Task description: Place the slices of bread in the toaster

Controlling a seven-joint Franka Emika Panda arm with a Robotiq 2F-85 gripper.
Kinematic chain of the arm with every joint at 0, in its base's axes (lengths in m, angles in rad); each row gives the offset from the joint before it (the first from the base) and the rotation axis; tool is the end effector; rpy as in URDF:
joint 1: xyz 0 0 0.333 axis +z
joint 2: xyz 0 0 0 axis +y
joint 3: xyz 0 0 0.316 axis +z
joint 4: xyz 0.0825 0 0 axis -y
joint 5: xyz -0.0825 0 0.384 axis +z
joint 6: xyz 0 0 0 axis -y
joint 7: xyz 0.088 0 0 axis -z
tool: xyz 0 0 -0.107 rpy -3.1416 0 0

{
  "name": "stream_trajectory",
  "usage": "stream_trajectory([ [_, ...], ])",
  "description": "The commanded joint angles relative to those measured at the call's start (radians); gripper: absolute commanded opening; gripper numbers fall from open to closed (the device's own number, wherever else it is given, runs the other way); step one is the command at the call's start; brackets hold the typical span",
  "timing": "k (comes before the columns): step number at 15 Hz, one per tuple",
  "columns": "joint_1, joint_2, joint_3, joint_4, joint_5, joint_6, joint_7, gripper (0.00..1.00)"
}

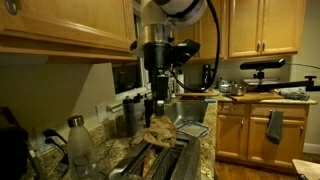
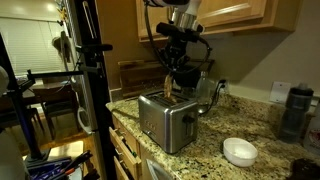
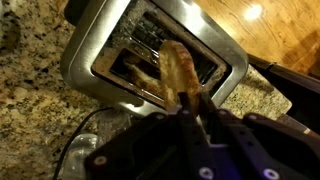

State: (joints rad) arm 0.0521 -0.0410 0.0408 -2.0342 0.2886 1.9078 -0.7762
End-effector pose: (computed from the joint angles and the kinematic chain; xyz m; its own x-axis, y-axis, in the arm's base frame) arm 0.5291 0.0700 0.4585 0.7293 0.6752 0.1111 0.6778 -0.6905 -0.2525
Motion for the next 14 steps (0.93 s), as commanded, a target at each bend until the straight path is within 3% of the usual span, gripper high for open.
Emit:
stream_trajectory([
  [1,0.011,0.017,0.011,0.051,-0.027,-0.062,-0.028,0.10],
  [14,0.002,0.069,0.029,0.098,-0.149,-0.135,-0.169,0.10],
])
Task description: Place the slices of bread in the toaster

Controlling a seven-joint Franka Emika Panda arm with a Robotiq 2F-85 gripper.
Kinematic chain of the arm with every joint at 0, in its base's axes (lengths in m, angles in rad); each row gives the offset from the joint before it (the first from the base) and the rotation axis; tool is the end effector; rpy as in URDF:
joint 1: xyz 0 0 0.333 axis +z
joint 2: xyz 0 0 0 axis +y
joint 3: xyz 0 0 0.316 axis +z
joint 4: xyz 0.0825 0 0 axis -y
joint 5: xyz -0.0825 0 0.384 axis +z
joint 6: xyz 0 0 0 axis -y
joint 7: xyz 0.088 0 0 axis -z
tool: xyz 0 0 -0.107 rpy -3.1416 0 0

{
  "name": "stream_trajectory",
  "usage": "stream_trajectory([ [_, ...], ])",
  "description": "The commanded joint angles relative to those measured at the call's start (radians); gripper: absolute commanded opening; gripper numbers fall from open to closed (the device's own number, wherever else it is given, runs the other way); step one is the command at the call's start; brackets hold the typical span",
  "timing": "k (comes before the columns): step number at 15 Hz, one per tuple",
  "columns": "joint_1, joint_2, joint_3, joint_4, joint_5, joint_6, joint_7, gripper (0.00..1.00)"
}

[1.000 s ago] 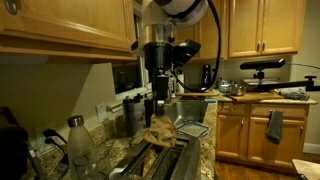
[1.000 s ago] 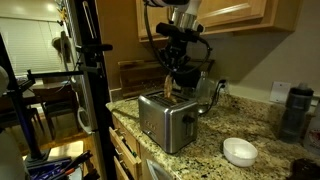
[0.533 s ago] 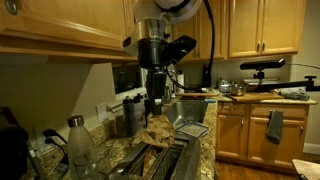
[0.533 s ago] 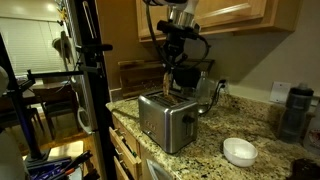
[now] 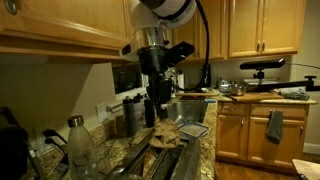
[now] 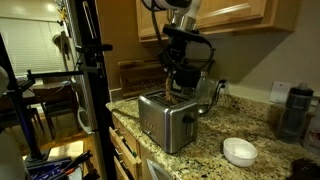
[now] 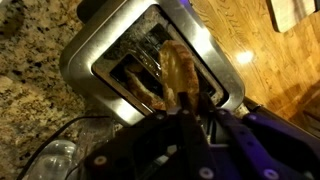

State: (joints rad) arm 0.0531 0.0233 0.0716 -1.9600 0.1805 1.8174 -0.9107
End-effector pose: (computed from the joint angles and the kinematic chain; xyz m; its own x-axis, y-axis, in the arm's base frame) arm 0.5383 0.0822 0.4498 0.5622 0.8265 0.0277 0.8073 -0.5413 -0.2352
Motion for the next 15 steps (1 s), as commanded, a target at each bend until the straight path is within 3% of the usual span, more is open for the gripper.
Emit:
stream_trajectory([
  [1,0.002,0.001,0.000,0.021,-0.053,-0.042,-0.048,0.10],
  [15,0.007,-0.082,0.012,-0.034,-0.096,-0.121,-0.252,0.10],
])
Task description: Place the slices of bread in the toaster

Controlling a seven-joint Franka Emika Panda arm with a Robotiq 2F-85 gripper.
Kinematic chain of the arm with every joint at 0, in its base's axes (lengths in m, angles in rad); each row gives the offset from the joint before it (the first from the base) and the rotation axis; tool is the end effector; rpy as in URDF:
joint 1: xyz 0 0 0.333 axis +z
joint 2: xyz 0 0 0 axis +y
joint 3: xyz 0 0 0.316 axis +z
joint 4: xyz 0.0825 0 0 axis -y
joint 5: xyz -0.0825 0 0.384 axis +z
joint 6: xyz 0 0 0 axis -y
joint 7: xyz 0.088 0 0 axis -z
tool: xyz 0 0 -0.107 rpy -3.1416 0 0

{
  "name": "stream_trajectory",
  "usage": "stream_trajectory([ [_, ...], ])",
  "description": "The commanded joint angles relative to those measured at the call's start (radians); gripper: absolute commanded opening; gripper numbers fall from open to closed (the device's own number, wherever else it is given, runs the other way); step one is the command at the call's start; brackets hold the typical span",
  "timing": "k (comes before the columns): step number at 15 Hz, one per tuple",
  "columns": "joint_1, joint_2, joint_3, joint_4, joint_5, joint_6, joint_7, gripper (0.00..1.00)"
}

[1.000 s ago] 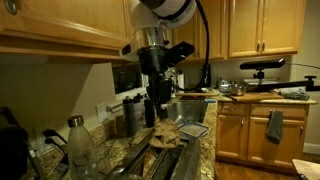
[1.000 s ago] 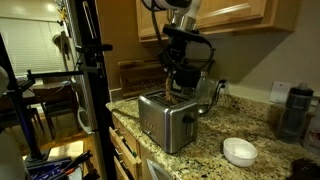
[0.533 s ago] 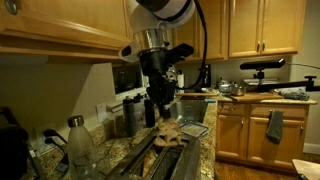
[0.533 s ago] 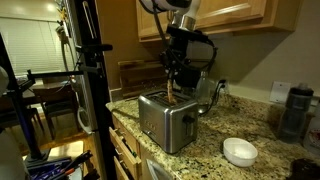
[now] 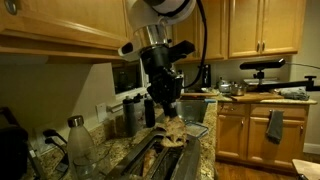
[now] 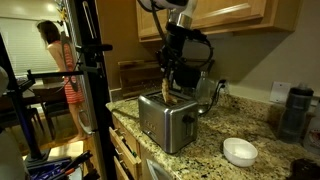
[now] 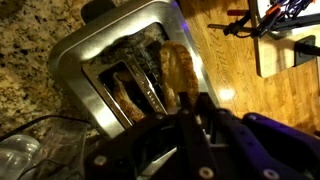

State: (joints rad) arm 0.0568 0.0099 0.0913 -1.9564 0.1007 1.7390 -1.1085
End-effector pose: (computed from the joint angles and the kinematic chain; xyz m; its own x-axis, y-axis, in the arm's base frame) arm 0.5264 0.0876 0.4527 0.3336 0.9426 -0.0170 0.9128 -0.3275 -0.2441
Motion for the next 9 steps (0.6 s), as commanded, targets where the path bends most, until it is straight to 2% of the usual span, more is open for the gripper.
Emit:
stream_trajectory([
  [1,0.003,-0.078,-0.010,-0.043,-0.017,-0.050,-0.078,0.10],
  [9,0.000,-0.082,-0.025,-0.046,-0.036,-0.038,-0.153,0.10],
])
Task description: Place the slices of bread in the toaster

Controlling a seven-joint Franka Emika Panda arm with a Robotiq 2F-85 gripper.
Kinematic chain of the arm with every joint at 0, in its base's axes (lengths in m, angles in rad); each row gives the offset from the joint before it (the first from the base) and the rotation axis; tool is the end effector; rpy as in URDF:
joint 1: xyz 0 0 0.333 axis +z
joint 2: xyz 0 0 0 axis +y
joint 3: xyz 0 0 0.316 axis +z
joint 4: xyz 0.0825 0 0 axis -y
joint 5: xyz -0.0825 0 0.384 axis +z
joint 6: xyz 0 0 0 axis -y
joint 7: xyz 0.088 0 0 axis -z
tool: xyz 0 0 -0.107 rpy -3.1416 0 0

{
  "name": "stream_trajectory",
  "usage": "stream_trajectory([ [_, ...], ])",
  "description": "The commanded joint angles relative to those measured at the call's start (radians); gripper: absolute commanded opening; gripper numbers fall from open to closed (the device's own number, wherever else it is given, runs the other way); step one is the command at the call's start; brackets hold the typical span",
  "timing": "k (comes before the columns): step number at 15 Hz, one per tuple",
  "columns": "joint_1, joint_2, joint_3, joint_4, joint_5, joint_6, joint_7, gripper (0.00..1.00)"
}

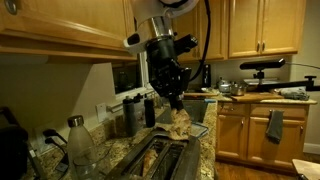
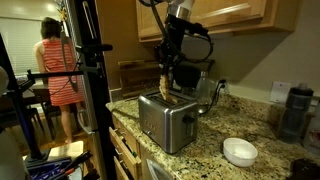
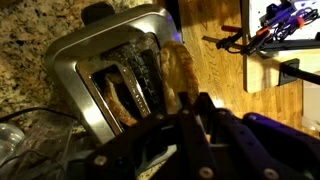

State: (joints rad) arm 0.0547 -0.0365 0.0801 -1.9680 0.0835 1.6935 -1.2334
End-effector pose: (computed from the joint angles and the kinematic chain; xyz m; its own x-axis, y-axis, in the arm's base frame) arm 0.5139 0.0781 0.4690 0.2204 0.9754 -0.0073 0.9446 -0.2153 -0.2478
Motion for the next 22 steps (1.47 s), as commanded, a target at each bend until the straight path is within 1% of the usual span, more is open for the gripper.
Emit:
stream_trajectory([
  [1,0.001,-0.031,-0.015,-0.032,-0.019,0.008,-0.031,0.10],
  [7,0.002,0.001,-0.019,-0.017,-0.010,0.022,-0.042,0.10],
  [12,0.005,0.062,-0.011,0.012,-0.005,0.053,-0.030,0.10],
  [22,0.023,0.181,0.038,0.094,-0.010,0.095,-0.013,0.10],
])
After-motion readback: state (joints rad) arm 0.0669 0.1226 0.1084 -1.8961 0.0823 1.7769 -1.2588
